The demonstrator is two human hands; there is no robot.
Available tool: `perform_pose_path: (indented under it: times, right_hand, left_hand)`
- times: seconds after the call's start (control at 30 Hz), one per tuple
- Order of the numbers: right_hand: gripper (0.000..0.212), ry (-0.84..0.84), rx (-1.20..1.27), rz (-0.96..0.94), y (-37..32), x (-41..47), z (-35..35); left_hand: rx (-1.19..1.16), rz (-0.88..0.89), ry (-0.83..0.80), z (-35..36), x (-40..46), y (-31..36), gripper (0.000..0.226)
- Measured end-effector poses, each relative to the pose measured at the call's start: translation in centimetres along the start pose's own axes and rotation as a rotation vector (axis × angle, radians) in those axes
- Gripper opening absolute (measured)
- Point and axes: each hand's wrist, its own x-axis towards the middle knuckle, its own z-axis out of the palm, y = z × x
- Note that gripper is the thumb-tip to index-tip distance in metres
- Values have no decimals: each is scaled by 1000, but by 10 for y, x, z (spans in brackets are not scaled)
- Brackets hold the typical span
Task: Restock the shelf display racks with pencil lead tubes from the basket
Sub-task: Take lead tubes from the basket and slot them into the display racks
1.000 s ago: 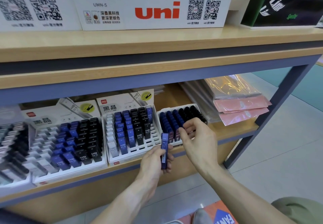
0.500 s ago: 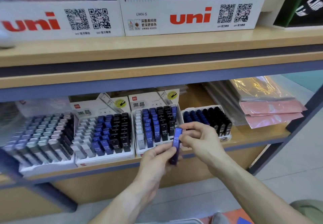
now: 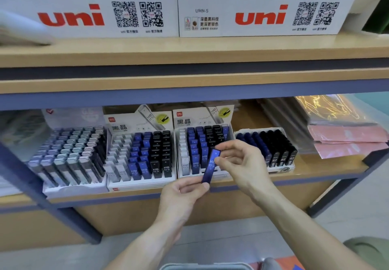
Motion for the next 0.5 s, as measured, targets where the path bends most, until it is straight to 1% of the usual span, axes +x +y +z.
perform_pose_path:
  times: [0.1,0.17,0.3,0.5]
  right_hand:
    - [25,120,-9,-64,2,6,7]
    - [25,155,-28,-87,5,10,11]
    - [25,179,-76,-113,14,16,19]
    - [27,160,-107,-102,24,21,24]
  left_hand:
    - [23,-8,50,0,3,1,29]
    - [19,-16,77,1,5,-1,33]
    - [20,-34,88,3,11,-6,40]
    - [21,-34,51,9,14,-10,39]
